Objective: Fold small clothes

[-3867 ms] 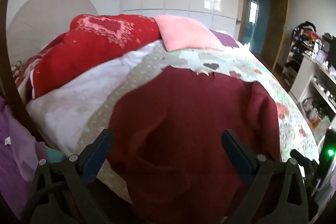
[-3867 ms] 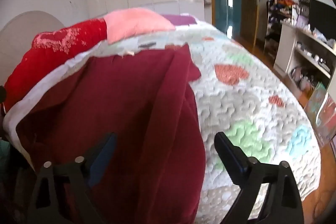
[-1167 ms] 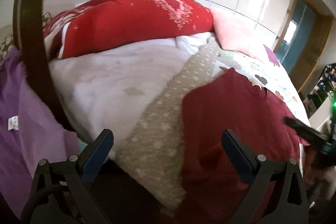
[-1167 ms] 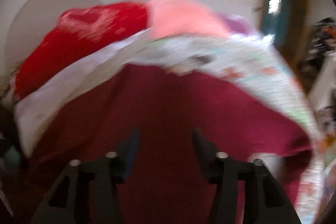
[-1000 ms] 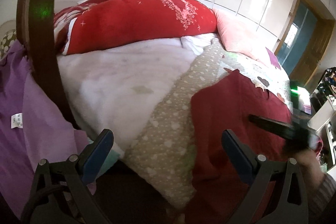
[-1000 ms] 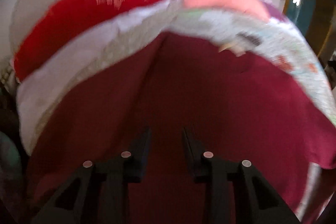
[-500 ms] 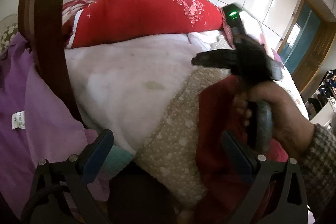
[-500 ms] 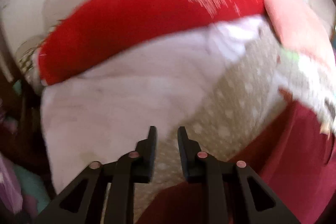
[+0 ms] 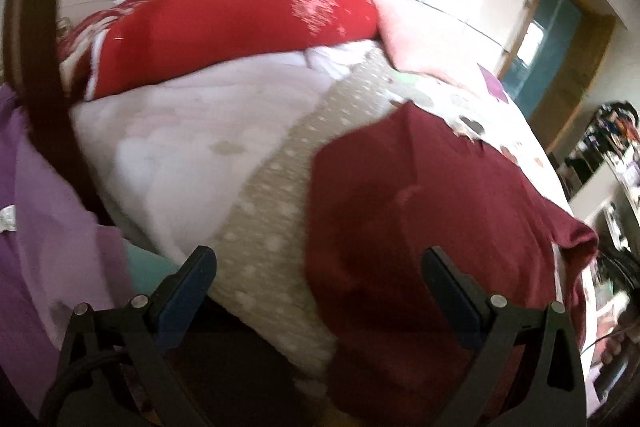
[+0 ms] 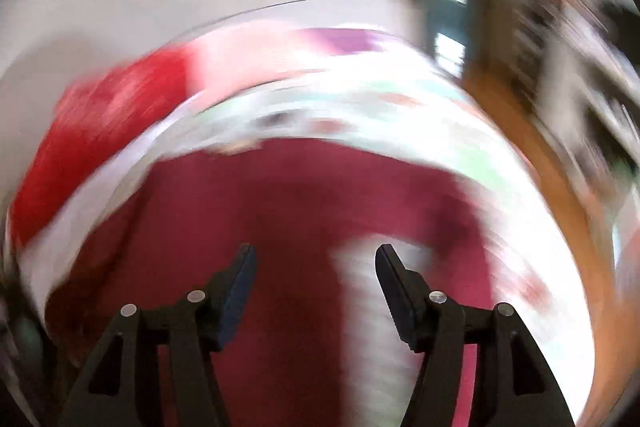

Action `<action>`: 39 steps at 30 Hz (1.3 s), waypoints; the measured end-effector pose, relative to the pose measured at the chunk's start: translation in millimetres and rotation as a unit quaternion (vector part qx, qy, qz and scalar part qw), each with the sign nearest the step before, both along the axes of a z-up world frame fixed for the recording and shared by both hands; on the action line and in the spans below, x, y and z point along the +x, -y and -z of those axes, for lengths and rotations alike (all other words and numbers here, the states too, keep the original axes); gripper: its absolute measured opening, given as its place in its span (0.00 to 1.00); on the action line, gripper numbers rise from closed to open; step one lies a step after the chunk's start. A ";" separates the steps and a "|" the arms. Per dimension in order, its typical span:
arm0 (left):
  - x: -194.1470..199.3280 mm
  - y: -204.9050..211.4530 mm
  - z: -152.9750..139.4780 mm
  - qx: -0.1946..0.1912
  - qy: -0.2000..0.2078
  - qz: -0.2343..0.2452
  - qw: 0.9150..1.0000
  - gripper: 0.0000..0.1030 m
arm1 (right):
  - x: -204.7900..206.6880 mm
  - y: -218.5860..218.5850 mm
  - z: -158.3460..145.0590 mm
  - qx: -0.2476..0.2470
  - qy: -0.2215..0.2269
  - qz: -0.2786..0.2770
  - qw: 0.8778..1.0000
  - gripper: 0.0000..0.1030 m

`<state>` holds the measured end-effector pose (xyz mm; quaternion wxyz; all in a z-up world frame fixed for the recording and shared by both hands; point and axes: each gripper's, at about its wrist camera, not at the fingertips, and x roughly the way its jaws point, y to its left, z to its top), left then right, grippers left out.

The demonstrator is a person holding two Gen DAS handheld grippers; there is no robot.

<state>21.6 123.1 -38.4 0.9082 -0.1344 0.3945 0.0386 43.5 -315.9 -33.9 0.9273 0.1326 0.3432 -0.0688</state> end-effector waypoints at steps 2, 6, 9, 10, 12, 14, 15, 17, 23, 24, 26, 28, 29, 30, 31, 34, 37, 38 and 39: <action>3.1 19.3 0.5 0.003 -0.004 0.023 1.000 0.99 | -42.2 64.5 13.1 0.075 -0.003 0.080 0.994 0.66; 6.5 52.8 -0.9 0.007 -0.011 0.062 0.998 0.99 | -96.6 109.5 45.6 0.118 -0.029 0.119 0.985 0.66; 2.8 73.6 -5.2 0.020 -0.011 0.080 0.997 0.99 | -96.0 103.7 67.3 0.129 -0.054 0.093 0.986 0.66; 0.0 79.2 -7.8 0.026 -0.009 0.085 0.996 0.99 | -92.7 100.9 76.3 0.133 -0.068 0.090 0.985 0.66; -4.6 85.6 -12.2 0.041 -0.004 0.088 0.995 0.99 | -89.0 86.9 97.3 0.142 -0.093 0.091 0.981 0.66; -7.1 87.9 -14.7 0.051 -0.003 0.084 0.995 0.99 | -96.9 78.5 102.0 0.123 -0.079 0.101 0.984 0.64; -7.3 87.7 -15.3 0.053 -0.006 0.080 0.995 0.99 | -99.3 79.6 101.2 0.121 -0.073 0.107 0.984 0.59; -5.5 87.7 -16.0 0.055 -0.012 0.075 0.996 0.99 | -103.6 90.2 96.8 0.139 -0.058 0.111 0.982 0.06; -4.2 94.2 -18.9 0.059 -0.008 0.080 0.995 0.99 | -88.6 158.1 19.3 0.036 0.004 0.142 0.989 0.05; -4.5 94.2 -18.8 0.060 -0.008 0.081 0.995 0.99 | -81.4 176.1 0.3 -0.003 0.009 0.160 0.987 0.05; -4.4 93.3 -17.1 0.057 -0.010 0.080 0.995 0.99 | -65.3 209.3 -28.0 -0.040 0.012 0.191 0.981 0.04; -3.8 92.0 -15.4 0.051 -0.012 0.077 0.996 0.99 | -46.9 236.1 -53.5 -0.058 0.011 0.208 0.976 0.04; -3.3 90.1 -14.8 0.048 -0.013 0.075 0.996 0.99 | -37.4 240.8 -62.4 -0.064 0.007 0.209 0.976 0.04; -2.4 89.2 -14.6 0.047 -0.013 0.074 0.996 0.99 | -30.0 239.6 -67.9 -0.069 0.005 0.208 0.976 0.04; -1.4 87.6 -14.5 0.045 -0.012 0.073 0.996 0.99 | -21.5 234.3 -73.4 -0.077 0.003 0.204 0.976 0.04; 2.2 83.6 -13.2 0.040 -0.011 0.069 0.997 0.99 | 7.3 207.3 -86.5 -0.068 0.005 0.161 0.985 0.04; 5.3 77.3 -7.9 0.028 -0.016 0.069 0.997 0.99 | 36.4 151.6 -88.8 -0.028 -0.007 0.082 0.996 0.04; 6.0 74.9 -5.8 0.023 -0.018 0.069 0.997 0.99 | 46.9 129.5 -87.3 -0.015 -0.015 0.049 0.999 0.04; 6.2 73.0 -4.2 0.020 -0.019 0.069 0.997 0.99 | 59.9 106.0 -85.2 0.001 -0.028 0.014 0.999 0.04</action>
